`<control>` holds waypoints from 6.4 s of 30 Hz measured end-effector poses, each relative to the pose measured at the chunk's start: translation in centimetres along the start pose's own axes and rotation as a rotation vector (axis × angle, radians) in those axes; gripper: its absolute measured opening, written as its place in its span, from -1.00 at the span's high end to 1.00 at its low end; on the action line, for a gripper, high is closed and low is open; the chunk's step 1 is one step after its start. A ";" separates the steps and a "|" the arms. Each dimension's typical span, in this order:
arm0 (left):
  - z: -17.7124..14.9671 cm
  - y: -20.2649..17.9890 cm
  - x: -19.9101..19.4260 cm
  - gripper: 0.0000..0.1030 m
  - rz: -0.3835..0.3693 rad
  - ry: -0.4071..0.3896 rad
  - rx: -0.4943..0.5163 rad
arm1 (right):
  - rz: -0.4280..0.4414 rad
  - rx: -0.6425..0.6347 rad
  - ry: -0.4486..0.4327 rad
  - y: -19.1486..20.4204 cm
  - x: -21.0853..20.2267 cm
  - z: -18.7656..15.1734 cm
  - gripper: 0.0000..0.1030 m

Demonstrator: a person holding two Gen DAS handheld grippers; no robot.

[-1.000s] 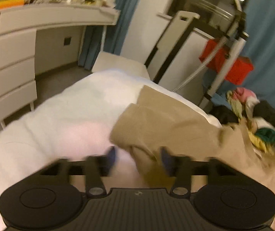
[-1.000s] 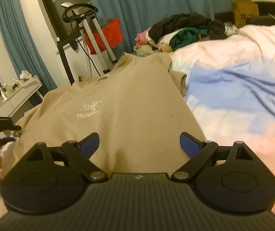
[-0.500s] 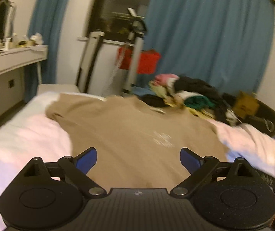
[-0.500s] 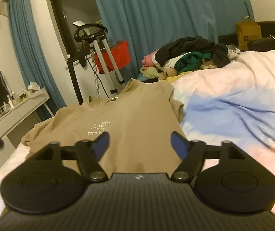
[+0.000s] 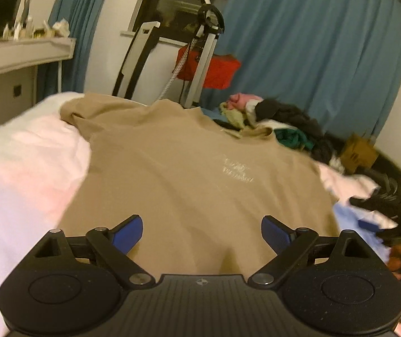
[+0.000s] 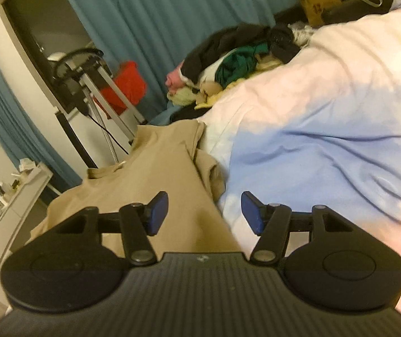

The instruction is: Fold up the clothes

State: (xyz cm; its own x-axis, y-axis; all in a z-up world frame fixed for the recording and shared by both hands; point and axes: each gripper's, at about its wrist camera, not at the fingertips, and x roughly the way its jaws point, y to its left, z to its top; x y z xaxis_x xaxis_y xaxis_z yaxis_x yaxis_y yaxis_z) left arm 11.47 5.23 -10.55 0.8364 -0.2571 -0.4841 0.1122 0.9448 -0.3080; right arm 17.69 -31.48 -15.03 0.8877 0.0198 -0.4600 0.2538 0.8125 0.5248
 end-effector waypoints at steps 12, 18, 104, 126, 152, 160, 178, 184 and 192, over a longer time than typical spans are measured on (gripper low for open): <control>-2.5 -1.5 6.2 -0.83 -0.134 0.055 0.103 | -0.076 -0.016 0.111 1.1 9.3 2.6 0.79; -0.3 0.5 6.2 -0.83 -0.119 0.014 -0.020 | -0.054 -0.439 -0.065 9.4 7.0 1.4 0.83; -11.6 -13.9 -6.4 -0.55 -0.588 0.357 0.355 | -0.120 -0.325 -0.283 3.7 -27.1 -3.6 -0.63; -16.6 -16.9 -4.7 0.52 -0.507 0.464 0.387 | -0.004 -0.138 -0.274 -0.3 -26.3 -3.0 -0.66; -3.1 -2.3 0.0 -0.80 -0.181 0.153 0.019 | 0.276 0.456 -0.067 -11.1 5.8 3.4 -0.54; -2.7 -0.7 3.4 -0.80 -0.169 0.163 -0.069 | 0.279 0.438 -0.119 -10.4 10.7 4.5 -0.40; -1.2 -0.2 1.3 -0.80 -0.229 0.022 -0.105 | -0.006 0.183 -0.323 -7.0 7.6 12.3 0.94; 1.1 1.5 -1.4 -0.81 -0.187 0.016 -0.112 | -0.126 -0.052 -0.358 0.3 4.3 14.1 0.93; 3.9 5.3 -4.7 -0.85 -0.062 -0.041 -0.045 | -0.196 -0.488 -0.390 17.0 5.2 8.9 0.93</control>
State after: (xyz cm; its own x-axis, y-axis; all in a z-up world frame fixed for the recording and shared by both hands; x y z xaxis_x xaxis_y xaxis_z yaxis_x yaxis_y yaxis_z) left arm 10.25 12.20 -6.69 0.8501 -0.3056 -0.4290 0.1410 0.9168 -0.3736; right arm 30.03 -22.78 -2.13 0.9402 -0.2940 -0.1723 0.3033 0.9524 0.0297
